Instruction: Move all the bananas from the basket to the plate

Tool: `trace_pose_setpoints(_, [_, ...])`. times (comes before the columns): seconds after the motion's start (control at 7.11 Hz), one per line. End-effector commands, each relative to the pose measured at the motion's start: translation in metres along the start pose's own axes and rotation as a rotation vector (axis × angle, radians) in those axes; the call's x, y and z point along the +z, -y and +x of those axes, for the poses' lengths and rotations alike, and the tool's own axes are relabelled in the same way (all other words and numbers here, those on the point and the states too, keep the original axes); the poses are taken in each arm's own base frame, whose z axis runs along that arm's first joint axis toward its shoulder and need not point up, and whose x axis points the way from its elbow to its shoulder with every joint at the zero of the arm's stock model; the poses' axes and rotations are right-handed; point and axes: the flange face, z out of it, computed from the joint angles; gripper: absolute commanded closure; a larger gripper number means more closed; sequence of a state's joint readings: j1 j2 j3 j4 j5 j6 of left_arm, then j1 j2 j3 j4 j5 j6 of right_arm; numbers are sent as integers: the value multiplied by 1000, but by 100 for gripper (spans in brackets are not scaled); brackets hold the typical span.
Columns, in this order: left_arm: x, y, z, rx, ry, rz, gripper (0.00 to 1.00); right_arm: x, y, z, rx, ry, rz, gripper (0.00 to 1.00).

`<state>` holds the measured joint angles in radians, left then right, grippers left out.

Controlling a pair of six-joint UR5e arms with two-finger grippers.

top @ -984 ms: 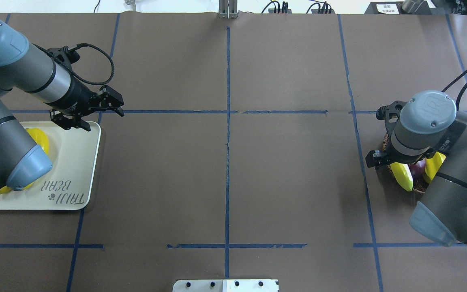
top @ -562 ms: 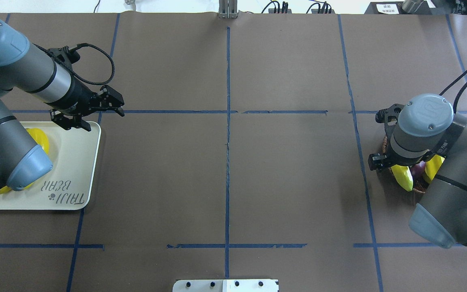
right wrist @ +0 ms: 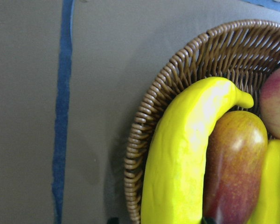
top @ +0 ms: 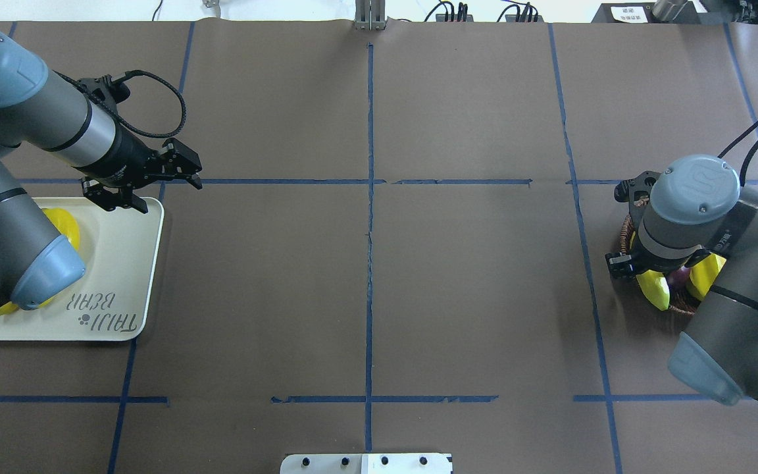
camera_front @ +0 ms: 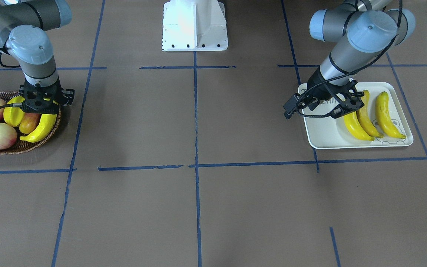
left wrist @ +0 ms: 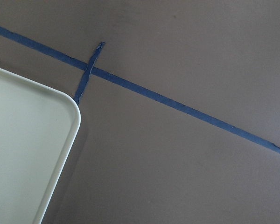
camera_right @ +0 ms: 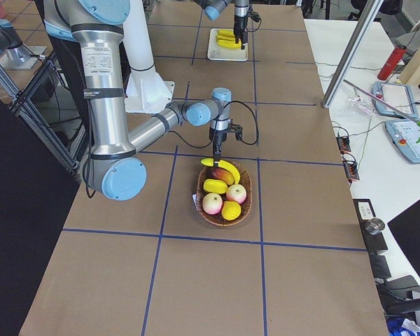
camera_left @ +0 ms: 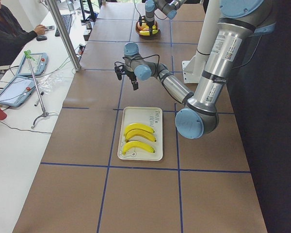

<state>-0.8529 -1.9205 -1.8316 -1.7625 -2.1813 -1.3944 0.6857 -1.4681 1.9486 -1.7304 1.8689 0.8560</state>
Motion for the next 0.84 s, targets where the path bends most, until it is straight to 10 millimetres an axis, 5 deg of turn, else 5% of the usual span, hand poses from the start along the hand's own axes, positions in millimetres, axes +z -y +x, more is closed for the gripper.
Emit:
trace_pose_setpoints(0.0, [0, 0, 0, 0, 0, 0, 0, -1, 0, 0, 0, 0, 1, 54])
trace_pose_setpoints(0.28, [-1, -1, 0, 1, -1, 0, 0, -9, -1, -2, -2, 14, 11, 78])
trace_pose_setpoints(0.7, [-2, -1, 3, 3, -4, -1, 0, -41, -6, 0, 3, 30, 32, 96])
